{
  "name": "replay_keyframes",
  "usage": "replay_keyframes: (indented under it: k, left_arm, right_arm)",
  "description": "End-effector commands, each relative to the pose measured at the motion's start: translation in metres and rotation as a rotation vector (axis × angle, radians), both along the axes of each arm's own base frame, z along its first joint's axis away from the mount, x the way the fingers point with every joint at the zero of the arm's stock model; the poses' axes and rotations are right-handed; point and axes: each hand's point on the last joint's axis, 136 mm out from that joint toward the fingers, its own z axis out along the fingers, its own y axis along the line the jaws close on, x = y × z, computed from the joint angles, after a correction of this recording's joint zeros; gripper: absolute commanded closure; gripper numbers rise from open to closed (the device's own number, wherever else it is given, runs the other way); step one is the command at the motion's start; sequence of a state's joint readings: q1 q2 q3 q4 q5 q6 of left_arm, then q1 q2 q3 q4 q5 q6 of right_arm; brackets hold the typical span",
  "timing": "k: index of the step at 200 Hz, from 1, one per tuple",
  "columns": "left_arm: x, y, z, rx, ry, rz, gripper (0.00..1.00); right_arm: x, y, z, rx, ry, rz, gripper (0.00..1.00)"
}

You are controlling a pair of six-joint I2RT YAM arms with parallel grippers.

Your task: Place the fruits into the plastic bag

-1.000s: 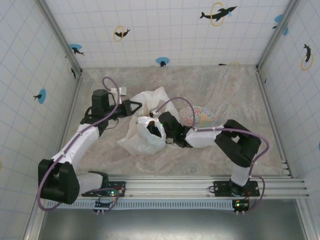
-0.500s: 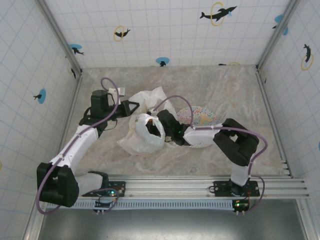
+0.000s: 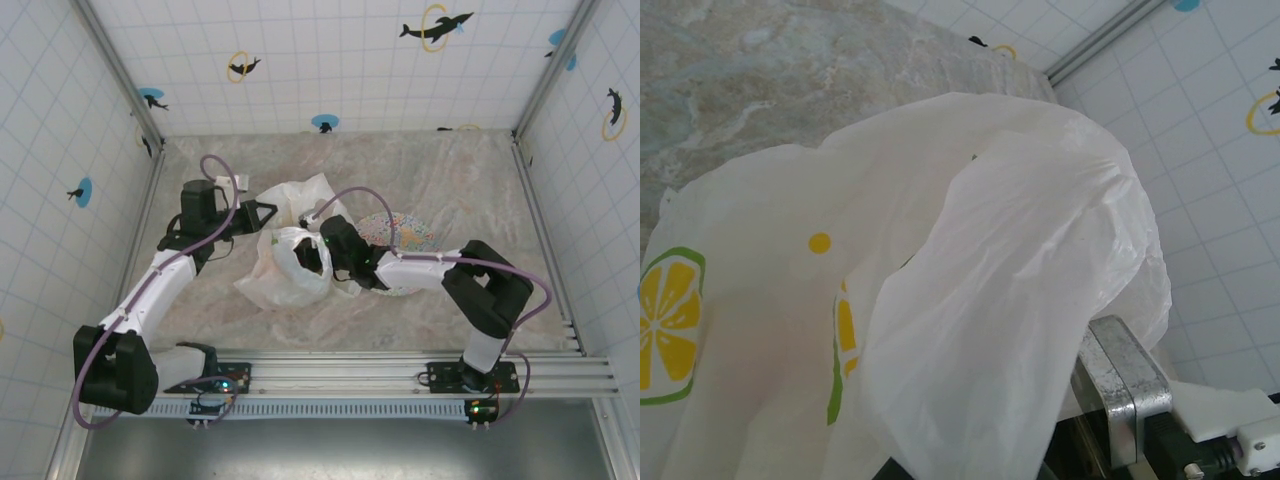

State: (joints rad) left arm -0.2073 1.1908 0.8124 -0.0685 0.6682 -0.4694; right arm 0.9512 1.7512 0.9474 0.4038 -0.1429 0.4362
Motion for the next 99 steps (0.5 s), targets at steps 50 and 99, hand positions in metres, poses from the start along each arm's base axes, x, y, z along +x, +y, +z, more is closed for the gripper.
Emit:
replay_keyframes:
  k: [50,99]
  left_arm:
    - [0.007,0.020,0.010,0.028,-0.049,0.050,1.00]
    - [0.013,0.030,0.008,0.030,-0.040,0.070,1.00]
  right_arm:
    - [0.006,-0.060,0.007,-0.212,-0.099,-0.082,0.01]
    - [0.001,-0.087,0.029,-0.250,-0.155,-0.099,0.02]
